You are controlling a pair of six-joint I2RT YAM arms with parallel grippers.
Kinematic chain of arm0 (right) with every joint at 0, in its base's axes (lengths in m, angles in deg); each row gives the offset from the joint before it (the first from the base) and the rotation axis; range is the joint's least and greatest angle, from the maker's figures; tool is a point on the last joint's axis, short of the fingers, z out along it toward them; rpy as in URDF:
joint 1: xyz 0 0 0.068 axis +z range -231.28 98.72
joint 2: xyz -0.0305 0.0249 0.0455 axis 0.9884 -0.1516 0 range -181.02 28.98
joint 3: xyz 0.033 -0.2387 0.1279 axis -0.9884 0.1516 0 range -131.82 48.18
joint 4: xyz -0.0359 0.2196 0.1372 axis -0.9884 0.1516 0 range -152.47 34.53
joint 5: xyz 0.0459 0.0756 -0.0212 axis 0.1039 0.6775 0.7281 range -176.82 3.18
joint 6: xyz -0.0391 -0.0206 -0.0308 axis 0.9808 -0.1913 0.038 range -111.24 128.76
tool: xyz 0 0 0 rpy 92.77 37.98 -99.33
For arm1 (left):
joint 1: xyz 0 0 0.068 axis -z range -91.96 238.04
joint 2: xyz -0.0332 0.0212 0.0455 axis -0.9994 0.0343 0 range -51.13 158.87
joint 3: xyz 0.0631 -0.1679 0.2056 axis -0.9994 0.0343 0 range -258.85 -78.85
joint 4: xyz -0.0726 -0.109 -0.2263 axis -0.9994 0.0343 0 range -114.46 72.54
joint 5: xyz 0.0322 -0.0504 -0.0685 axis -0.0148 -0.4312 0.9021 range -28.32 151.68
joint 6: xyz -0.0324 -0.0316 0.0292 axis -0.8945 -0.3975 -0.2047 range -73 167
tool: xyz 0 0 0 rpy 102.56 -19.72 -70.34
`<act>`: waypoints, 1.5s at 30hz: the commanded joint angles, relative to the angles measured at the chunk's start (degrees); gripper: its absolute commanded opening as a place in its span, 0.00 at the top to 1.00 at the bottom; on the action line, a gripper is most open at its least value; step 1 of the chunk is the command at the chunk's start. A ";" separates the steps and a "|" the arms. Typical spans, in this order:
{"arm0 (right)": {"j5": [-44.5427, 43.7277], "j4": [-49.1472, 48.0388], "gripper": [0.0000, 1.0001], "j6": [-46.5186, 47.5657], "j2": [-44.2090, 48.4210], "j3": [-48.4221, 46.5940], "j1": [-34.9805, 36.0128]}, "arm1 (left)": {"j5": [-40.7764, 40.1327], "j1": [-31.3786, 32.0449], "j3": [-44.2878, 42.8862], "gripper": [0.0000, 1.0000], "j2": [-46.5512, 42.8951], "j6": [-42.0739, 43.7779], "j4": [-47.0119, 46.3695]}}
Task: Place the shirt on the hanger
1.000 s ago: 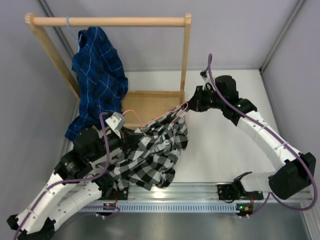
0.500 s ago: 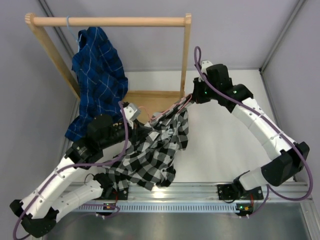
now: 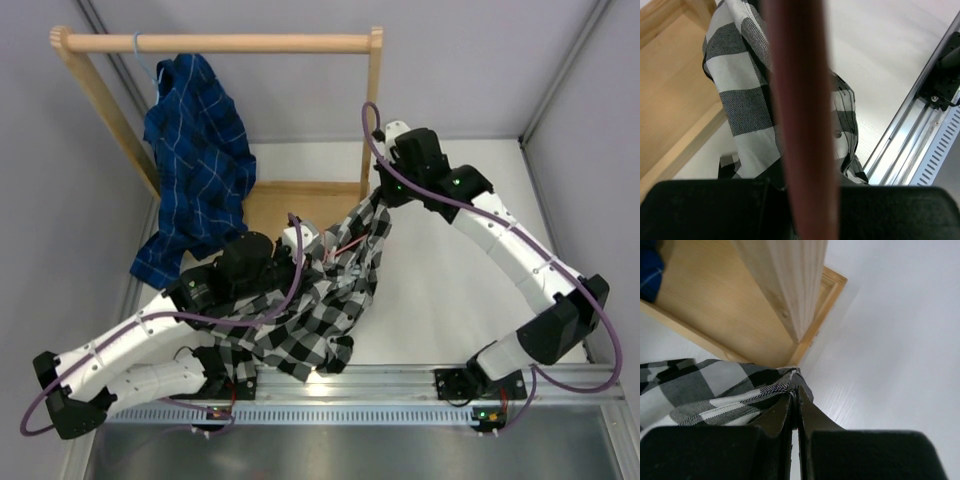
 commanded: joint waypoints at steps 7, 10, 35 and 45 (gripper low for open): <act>20.90 -28.21 1.00 -14.66 22.40 21.14 0.89 | -18.13 1.44 -7.63 1.00 2.46 -13.30 2.65; 25.66 -40.70 1.00 -23.54 29.54 33.62 3.52 | -18.40 1.26 -10.09 1.00 3.07 -14.36 -2.97; 12.92 -12.56 0.35 -11.02 66.83 42.03 10.65 | 38.27 -15.44 0.97 1.00 4.92 -8.74 -36.91; 26.44 -13.68 0.40 -0.54 50.69 26.89 10.73 | 55.25 -4.38 -2.71 1.00 11.68 -8.13 -39.90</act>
